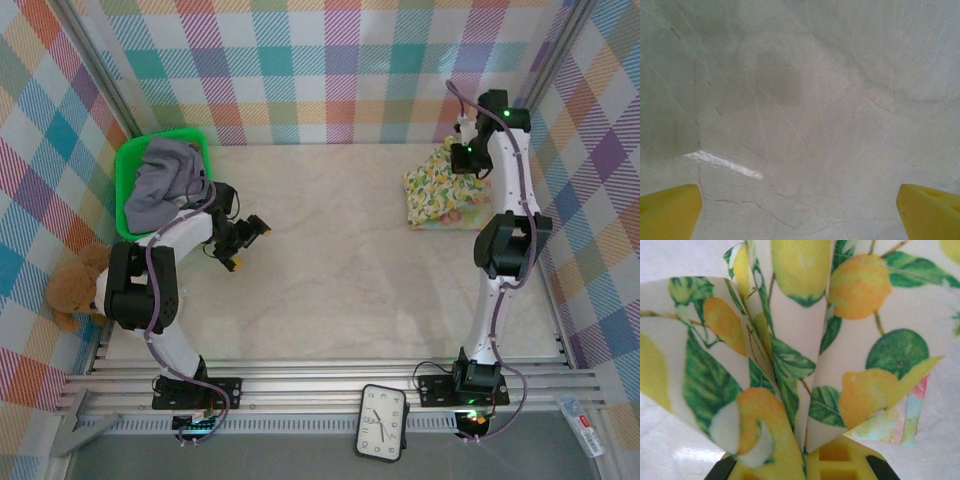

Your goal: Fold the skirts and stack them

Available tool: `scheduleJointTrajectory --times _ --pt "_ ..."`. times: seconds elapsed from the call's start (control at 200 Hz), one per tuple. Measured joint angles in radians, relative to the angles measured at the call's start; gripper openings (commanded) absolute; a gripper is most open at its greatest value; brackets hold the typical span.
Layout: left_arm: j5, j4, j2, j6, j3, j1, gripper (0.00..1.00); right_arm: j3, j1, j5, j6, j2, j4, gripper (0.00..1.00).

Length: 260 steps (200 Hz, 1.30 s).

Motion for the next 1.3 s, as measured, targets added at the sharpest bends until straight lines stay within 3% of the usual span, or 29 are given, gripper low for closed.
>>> scheduleJointTrajectory --times 0.365,0.635,0.87,1.165,1.195,1.24,1.3 --pt "-0.002 -0.003 0.0 0.0 -0.008 0.0 1.0 -0.038 -0.08 0.005 -0.046 0.181 0.084 0.0" --pt "-0.01 -0.027 0.0 0.001 -0.026 0.0 1.0 -0.037 -0.08 0.026 -0.076 0.179 0.104 0.0" --pt "-0.019 -0.027 -0.002 0.002 -0.026 0.0 1.0 -0.047 -0.079 0.118 -0.104 0.179 0.14 0.0" --pt "-0.027 -0.029 -0.008 0.004 -0.026 0.0 1.0 -0.068 -0.08 0.159 -0.066 0.178 0.153 0.52" --pt "-0.027 -0.029 -0.008 0.004 -0.026 0.0 1.0 -0.074 -0.08 0.163 -0.055 0.172 0.157 0.62" --pt "-0.027 -0.029 -0.008 0.004 -0.026 0.0 1.0 -0.088 -0.08 0.179 -0.026 0.159 0.159 0.99" --pt "-0.027 -0.031 -0.009 0.004 -0.026 0.0 1.0 -0.094 -0.08 0.217 0.033 0.14 0.149 0.99"
